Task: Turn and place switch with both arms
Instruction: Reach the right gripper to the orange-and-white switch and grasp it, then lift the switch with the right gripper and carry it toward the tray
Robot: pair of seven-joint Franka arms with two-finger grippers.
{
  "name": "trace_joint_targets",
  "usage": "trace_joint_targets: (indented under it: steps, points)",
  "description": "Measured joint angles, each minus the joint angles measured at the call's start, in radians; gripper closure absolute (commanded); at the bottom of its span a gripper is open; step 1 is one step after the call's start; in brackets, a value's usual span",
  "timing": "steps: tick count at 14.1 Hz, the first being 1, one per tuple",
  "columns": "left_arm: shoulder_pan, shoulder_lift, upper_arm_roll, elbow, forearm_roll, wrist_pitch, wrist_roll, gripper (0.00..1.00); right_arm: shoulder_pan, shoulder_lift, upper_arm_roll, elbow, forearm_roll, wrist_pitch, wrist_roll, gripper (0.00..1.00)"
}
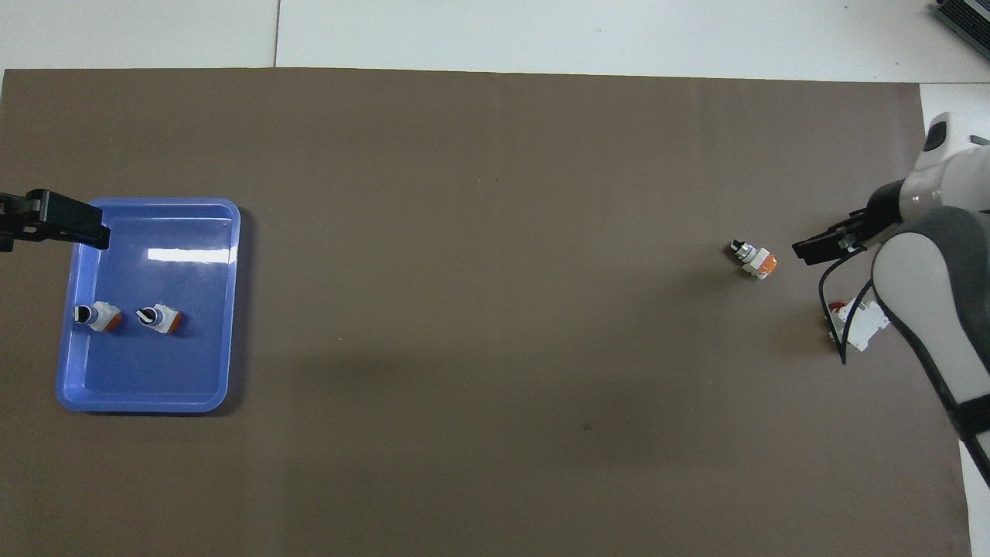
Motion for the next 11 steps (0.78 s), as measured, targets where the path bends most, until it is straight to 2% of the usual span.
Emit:
trace_joint_targets:
  steps: [2, 5, 11]
  points:
    - [0.000, 0.000, 0.000, 0.000, 0.000, 0.000, 0.000, 0.00, -0.006, 0.091, 0.000, -0.029, 0.004, 0.124, -0.126, 0.00]
    - [0.000, 0.000, 0.000, 0.000, 0.000, 0.000, 0.000, 0.00, -0.003, 0.147, 0.002, -0.124, 0.012, 0.289, -0.188, 0.00]
    - [0.000, 0.000, 0.000, 0.000, 0.000, 0.000, 0.000, 0.00, 0.000, 0.148, 0.004, -0.161, 0.026, 0.305, -0.207, 0.00]
